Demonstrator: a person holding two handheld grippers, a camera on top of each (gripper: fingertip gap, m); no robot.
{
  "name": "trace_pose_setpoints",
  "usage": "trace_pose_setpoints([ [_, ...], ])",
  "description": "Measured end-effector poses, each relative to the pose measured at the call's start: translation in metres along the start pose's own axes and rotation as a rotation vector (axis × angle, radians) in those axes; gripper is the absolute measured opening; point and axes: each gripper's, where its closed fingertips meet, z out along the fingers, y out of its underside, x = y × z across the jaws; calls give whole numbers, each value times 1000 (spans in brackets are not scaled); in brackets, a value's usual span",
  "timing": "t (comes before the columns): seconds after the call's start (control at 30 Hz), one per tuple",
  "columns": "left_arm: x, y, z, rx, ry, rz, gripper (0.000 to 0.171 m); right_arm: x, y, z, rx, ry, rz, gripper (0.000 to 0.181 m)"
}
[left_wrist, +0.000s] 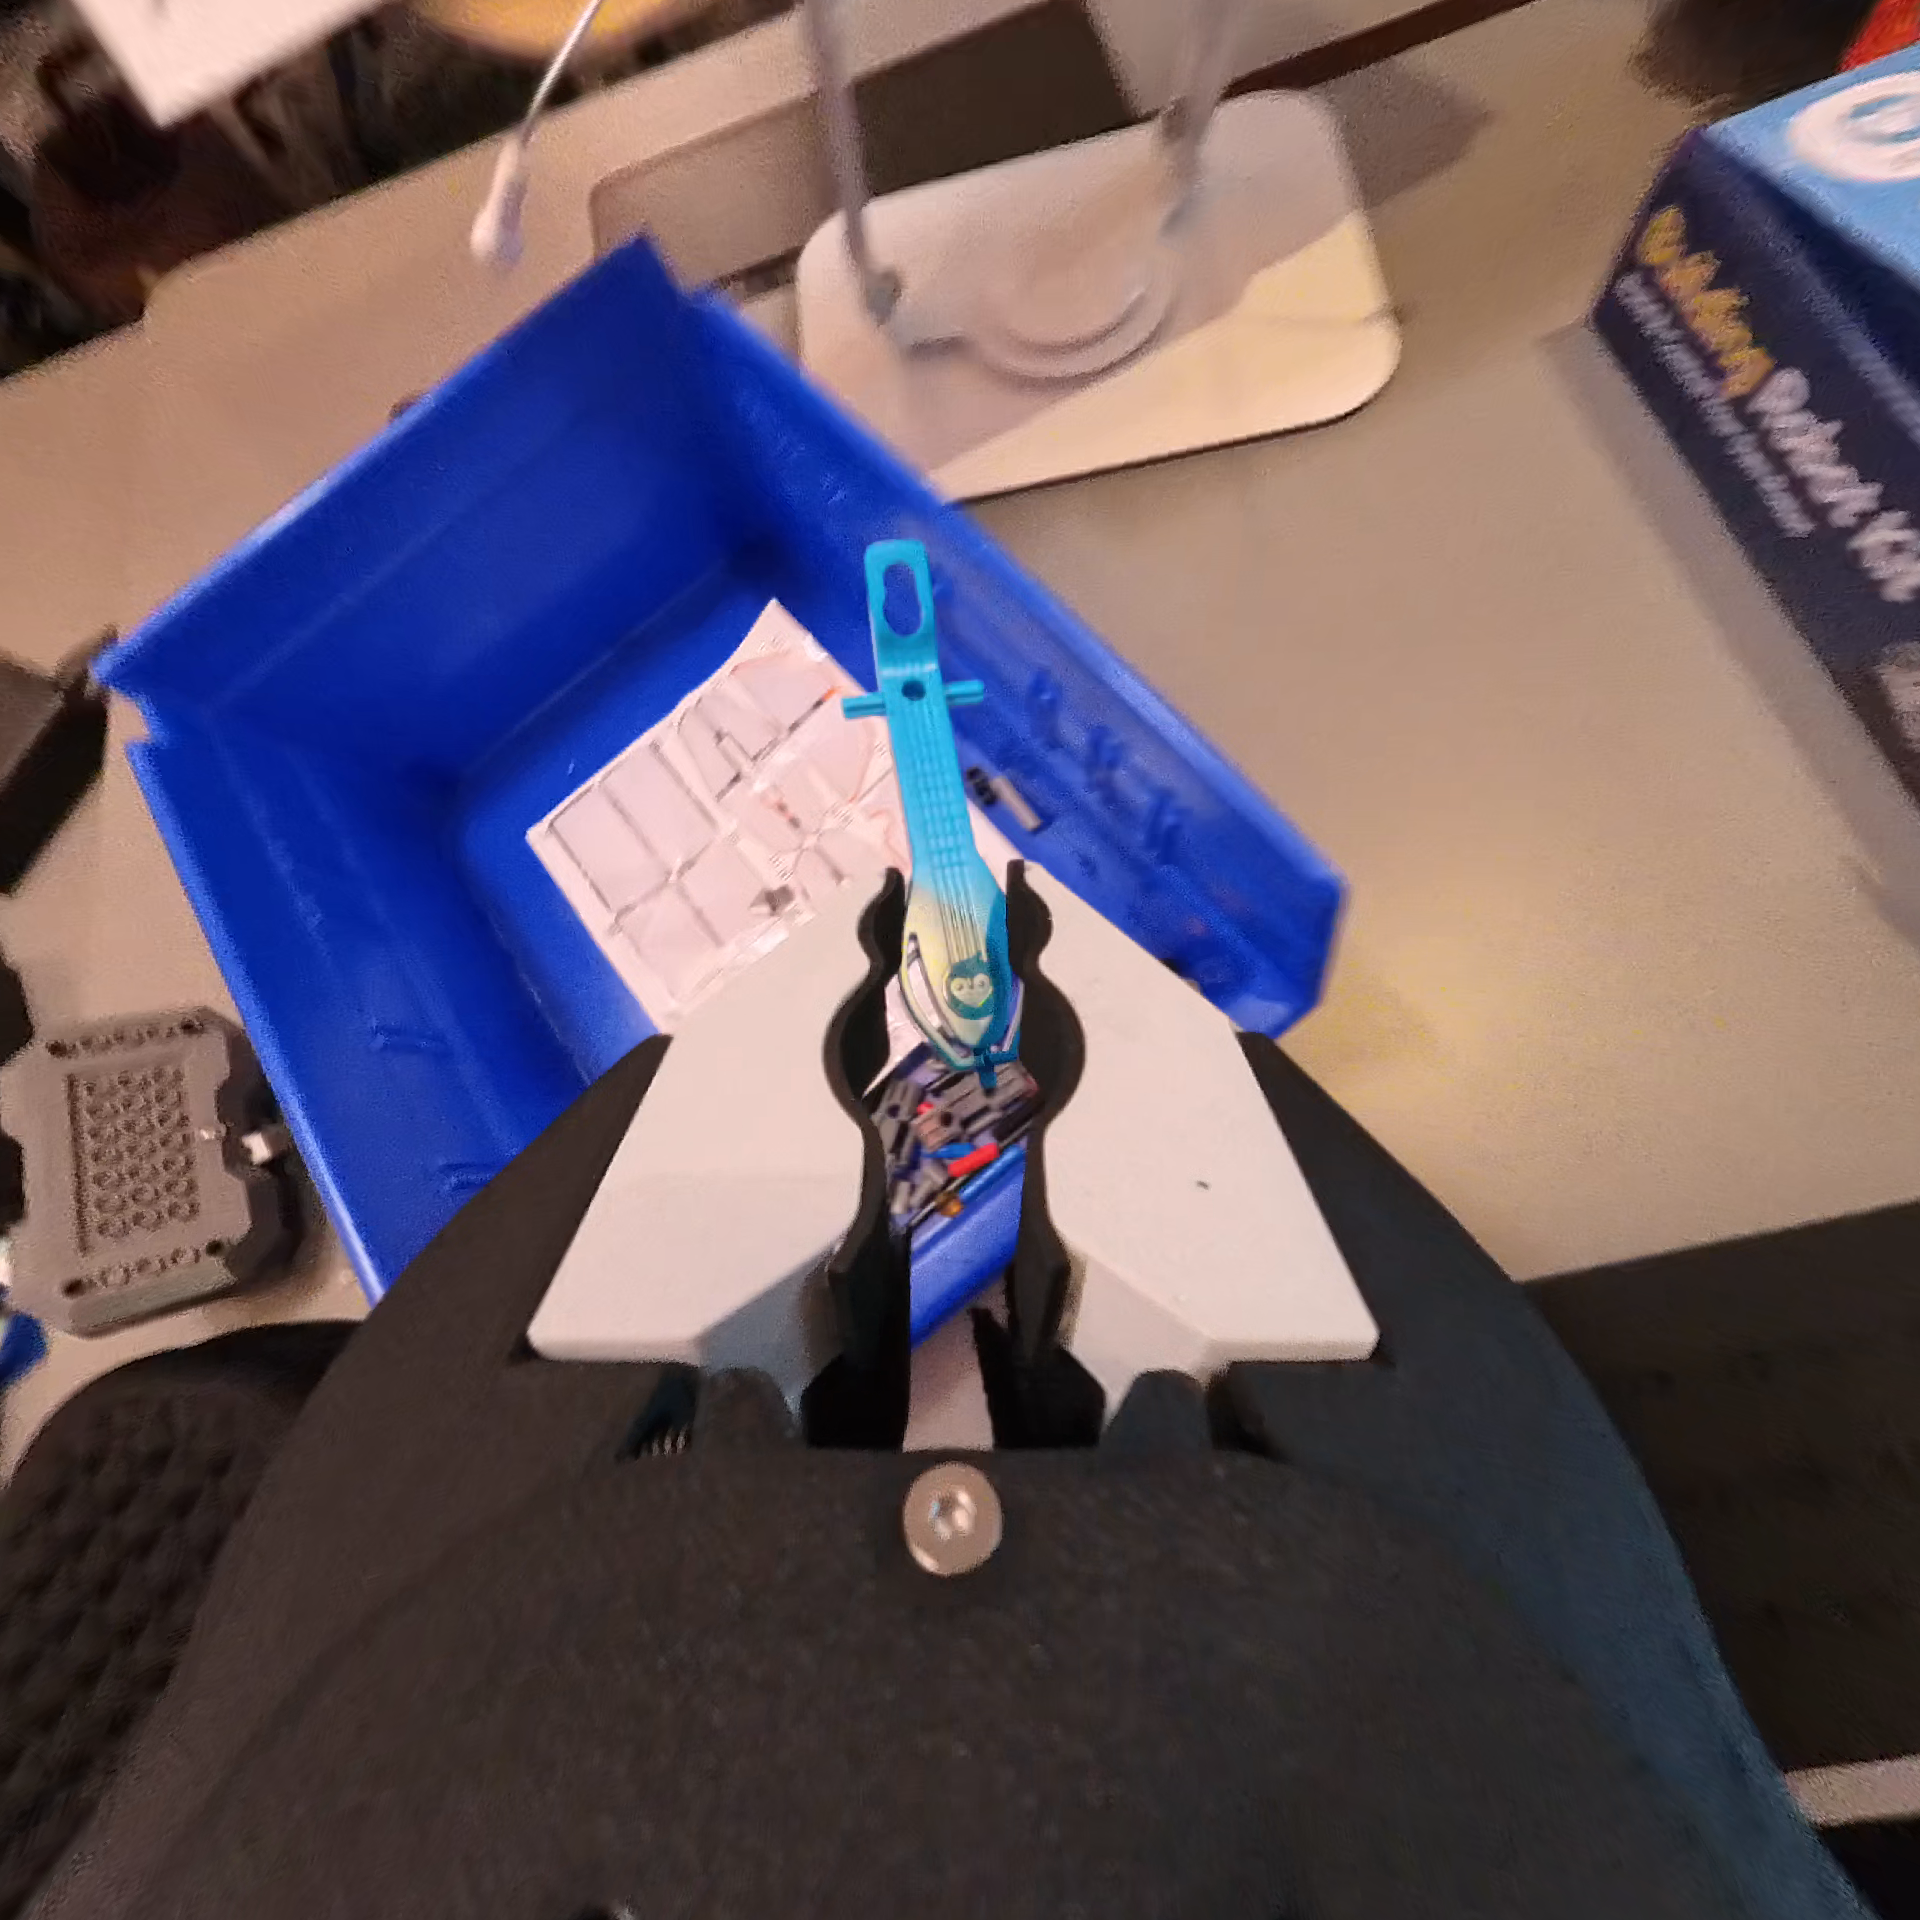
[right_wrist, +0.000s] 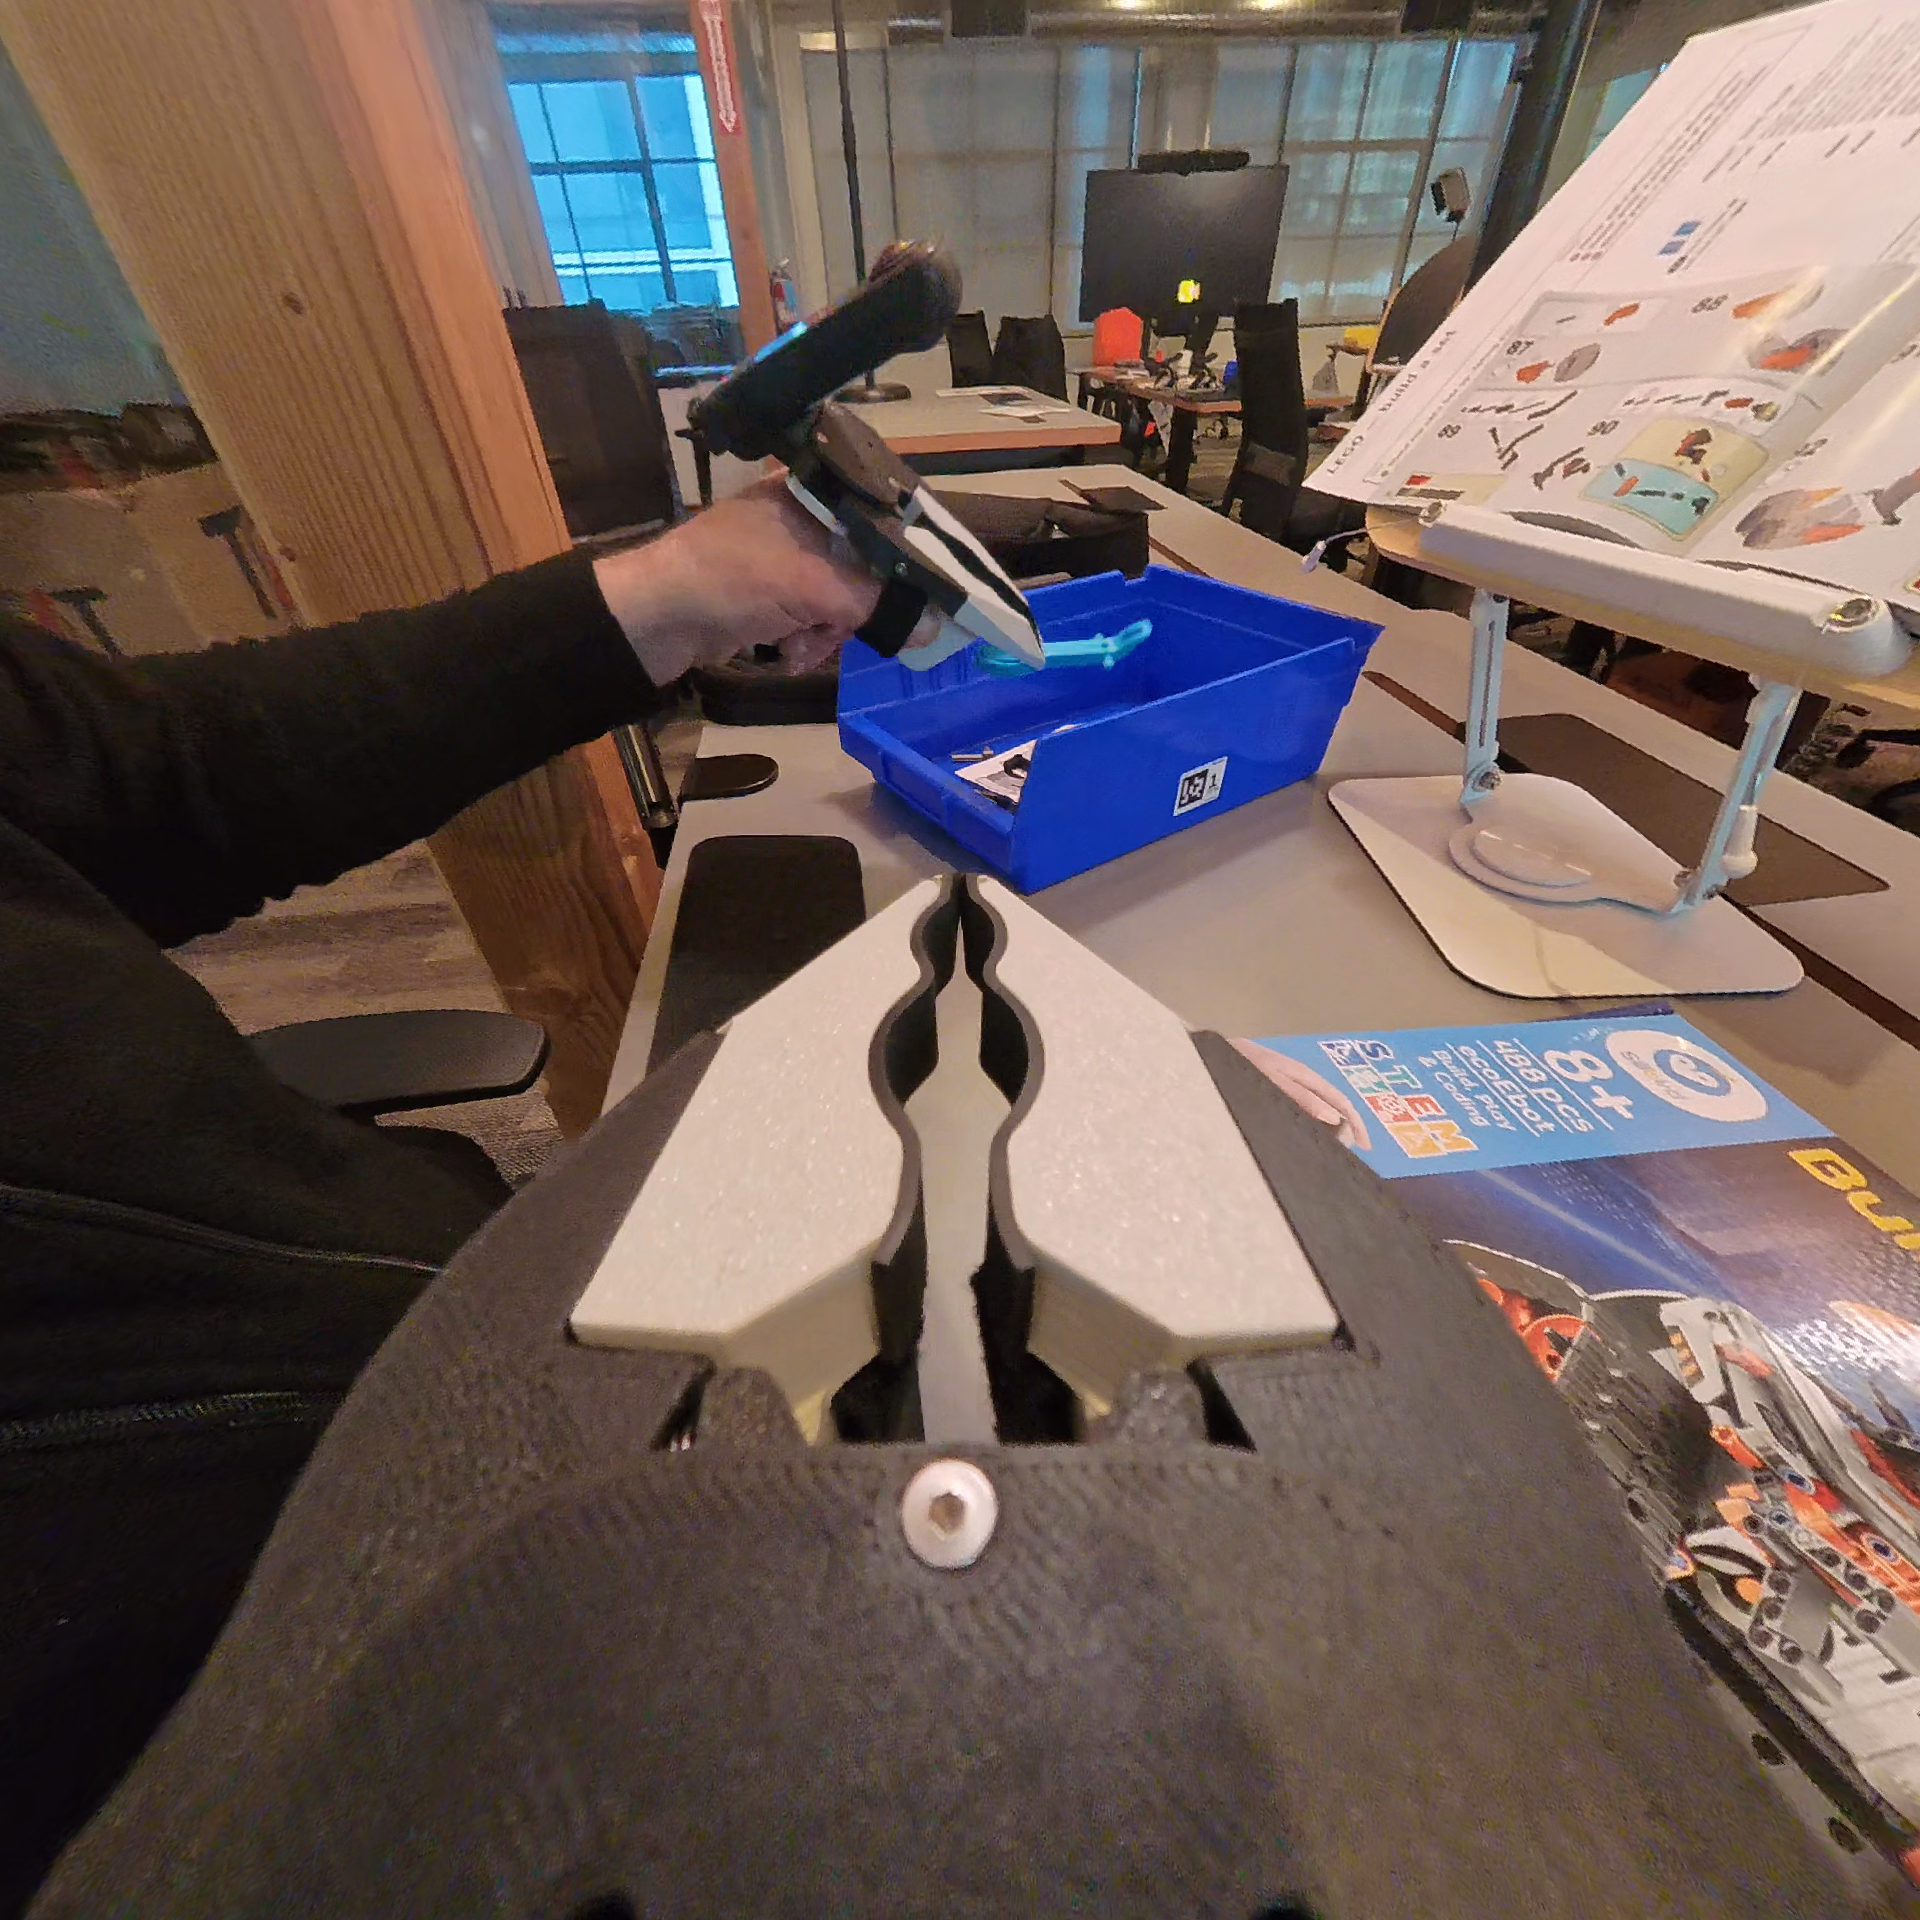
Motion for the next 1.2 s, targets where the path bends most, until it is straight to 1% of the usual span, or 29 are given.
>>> trace_pose_setpoints([
  [0.03,-8,4,5,22,14,-44,17,1,2,1,-7,5,-3,0],
  [0.07,-13,8,8,35,37,-81,27,3,5,3,-20,7,-4,0],
  [0.1,-24,15,10,18,10,-99,44,4,10,6,-38,8,0,0],
  [0.13,-36,20,8,15,-24,-97,51,6,15,9,-59,6,7,0],
  [0.2,-49,20,-5,47,-21,-126,56,8,25,14,-97,6,16,0],
  [0.27,-80,24,-22,59,-109,-142,62,9,31,17,-118,13,9,1],
  [0.3,-97,29,-29,57,-145,-154,62,8,32,17,-121,15,1,1],
  [0.37,-122,53,-33,-15,-174,-200,68,8,32,17,-125,24,-12,0],
  [0.43,-123,73,-28,-43,-100,-282,61,8,31,17,-123,29,-17,0],
  [0.47,-122,85,-24,-67,-79,-312,61,8,31,16,-122,33,-20,0],
  [0.5,-120,94,-21,-81,-71,-320,56,9,31,16,-123,36,-22,0],
  [0.57,-109,105,-14,-87,-14,-351,44,9,33,15,-129,36,-24,0],
  [0.63,-98,110,-7,-81,47,-382,18,8,34,15,-135,38,-29,0],
  [0.67,-98,111,-5,-71,40,-391,17,7,34,14,-135,38,-33,0],
  [0.73,-100,110,-6,-46,26,-412,13,6,34,12,-130,39,-39,0],
  [0.8,-106,112,-9,-45,-33,-397,5,5,33,9,-127,40,-42,0],
  [0.83,-105,110,-12,-34,-31,-407,3,5,33,8,-126,41,-45,0],
  [0.9,-100,102,-21,3,8,-445,3,4,32,7,-124,42,-49,0],
  [1.0,-95,92,-32,29,28,-470,3,0,31,5,-126,40,-60,0],
  [1.1,-92,88,-36,0,44,-485,3,-6,28,4,-121,31,-76,0],
  [1.2,-98,79,-40,-13,74,-524,3,-8,26,1,-118,31,-80,0],
])
